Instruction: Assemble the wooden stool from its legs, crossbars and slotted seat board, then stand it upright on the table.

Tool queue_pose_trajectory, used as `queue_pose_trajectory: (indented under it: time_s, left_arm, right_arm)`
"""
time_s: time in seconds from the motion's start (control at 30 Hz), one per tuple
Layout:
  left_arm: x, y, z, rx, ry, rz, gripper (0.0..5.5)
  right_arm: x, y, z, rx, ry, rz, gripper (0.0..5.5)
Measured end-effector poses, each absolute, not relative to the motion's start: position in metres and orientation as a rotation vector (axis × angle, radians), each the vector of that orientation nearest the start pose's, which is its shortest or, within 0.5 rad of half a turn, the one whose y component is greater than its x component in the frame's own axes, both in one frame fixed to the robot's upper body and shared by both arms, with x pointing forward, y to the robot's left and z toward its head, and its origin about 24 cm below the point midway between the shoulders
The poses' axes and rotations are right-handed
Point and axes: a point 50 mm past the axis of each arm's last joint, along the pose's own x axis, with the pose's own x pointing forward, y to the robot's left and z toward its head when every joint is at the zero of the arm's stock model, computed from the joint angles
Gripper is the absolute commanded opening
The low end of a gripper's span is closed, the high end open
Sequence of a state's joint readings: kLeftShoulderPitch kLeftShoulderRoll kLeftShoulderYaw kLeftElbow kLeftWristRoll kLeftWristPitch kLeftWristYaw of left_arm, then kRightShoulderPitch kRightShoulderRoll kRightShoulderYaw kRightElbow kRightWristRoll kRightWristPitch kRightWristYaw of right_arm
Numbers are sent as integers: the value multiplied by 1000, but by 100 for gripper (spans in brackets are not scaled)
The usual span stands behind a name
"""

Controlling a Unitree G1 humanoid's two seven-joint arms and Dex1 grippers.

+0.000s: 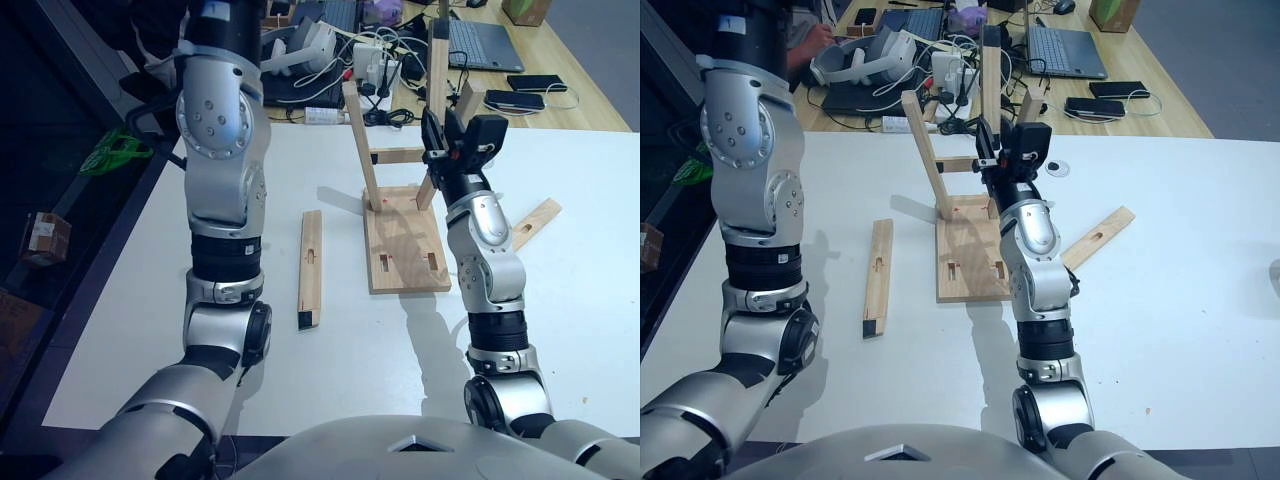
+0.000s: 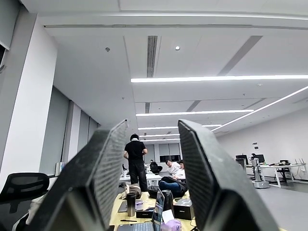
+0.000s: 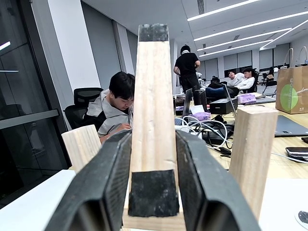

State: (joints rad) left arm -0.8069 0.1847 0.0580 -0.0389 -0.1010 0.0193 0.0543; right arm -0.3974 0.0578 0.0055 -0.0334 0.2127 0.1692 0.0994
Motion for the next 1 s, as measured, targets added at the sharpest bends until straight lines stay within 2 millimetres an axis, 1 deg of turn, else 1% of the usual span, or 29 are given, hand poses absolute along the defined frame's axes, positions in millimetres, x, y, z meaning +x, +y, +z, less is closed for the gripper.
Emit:
queue_pose_trajectory:
  time_s: [0.27,0.4,0.73,0.77,0.83,0.9,0.93,1.0]
  left_arm:
    - [324,130,288,13,-787,-100,187]
    - [321,129,290,15,-817,-90,187]
    - [327,131,281,27,-748,-63,187]
    - [326,131,281,37,-756,-63,176]
    - [325,131,279,52,-763,-59,174]
    - [326,131,276,51,-735,-64,174]
    - [326,131,276,52,-731,-58,155]
    - [326,132,276,52,-747,-55,141]
  right_arm:
    - [313,-97,142,240,-247,282,128]
    - [313,-97,142,240,-248,282,128]
    - [313,-98,142,241,-255,280,128]
    - [313,-98,142,241,-255,279,128]
    - [313,-98,142,242,-255,279,128]
    - [313,-97,142,242,-255,279,128]
    - [313,-97,142,242,-255,279,128]
    - [313,-97,142,242,-255,280,128]
